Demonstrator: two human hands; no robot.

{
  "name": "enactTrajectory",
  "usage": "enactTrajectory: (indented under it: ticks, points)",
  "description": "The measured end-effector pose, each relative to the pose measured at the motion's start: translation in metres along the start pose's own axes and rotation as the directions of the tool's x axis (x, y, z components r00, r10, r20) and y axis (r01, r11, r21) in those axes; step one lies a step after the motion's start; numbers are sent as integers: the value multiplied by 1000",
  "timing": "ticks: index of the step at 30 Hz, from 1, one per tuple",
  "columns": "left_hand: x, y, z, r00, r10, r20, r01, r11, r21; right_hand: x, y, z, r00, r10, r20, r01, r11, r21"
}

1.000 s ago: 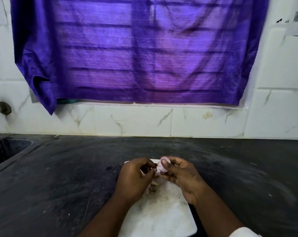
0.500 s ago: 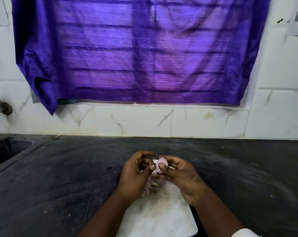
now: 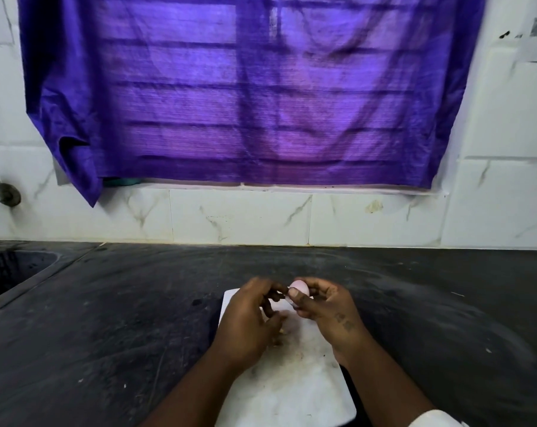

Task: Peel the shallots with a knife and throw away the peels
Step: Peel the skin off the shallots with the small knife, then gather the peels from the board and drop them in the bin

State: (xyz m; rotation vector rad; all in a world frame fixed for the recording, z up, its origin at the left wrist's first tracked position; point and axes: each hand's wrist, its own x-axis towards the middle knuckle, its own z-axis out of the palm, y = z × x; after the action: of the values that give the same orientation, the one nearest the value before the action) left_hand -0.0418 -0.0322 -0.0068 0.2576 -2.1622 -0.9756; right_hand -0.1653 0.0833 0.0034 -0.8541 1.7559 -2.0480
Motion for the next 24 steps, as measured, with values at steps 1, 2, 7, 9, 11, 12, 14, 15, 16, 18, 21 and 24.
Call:
enactTrajectory:
  ticks: [1,2,7,9,11,12,14,15,16,18,21,24]
  points:
    - [0,0,1,1000,-4,31,4,1000,-1,0,0,-1,1000,2,-6,-2,1000,2]
    - [0,0,1,998,-15,53,15,1000,0,0,1,-1,1000,2,-9,-2,1000,5]
    - [-2,-2,3,996,65,60,-73,985,157,1,2,-1,1000,4,-20,-3,1000,9]
    - [-5,2,6,990,126,55,-137,940,313,3,3,-3,999,6,-36,-5,1000,9]
    - [-4,2,7,989,129,75,-147,925,350,4,6,-4,999,1,-37,-1,1000,-4]
    - [-4,2,6,989,133,68,-148,934,326,5,7,-4,1000,-5,-29,4,1000,-17]
    - [-3,4,3,996,86,-1,-85,982,166,7,12,-1,1000,-11,-8,10,999,-52]
    - [-1,8,0,997,21,-68,-20,1000,18,8,15,1,1000,-7,-2,7,998,-60]
    - [2,12,-6,984,-82,-160,60,989,-138,11,18,3,1000,-4,-1,4,998,-62]
    - [13,13,-21,909,-353,-222,251,888,-385,16,22,6,999,33,8,-32,996,-88]
    - [21,2,-40,835,-550,-24,482,752,-450,21,18,10,992,110,61,-95,972,-216]
    - [11,2,-33,837,-523,162,547,786,-290,21,13,20,980,155,129,-109,945,-309]
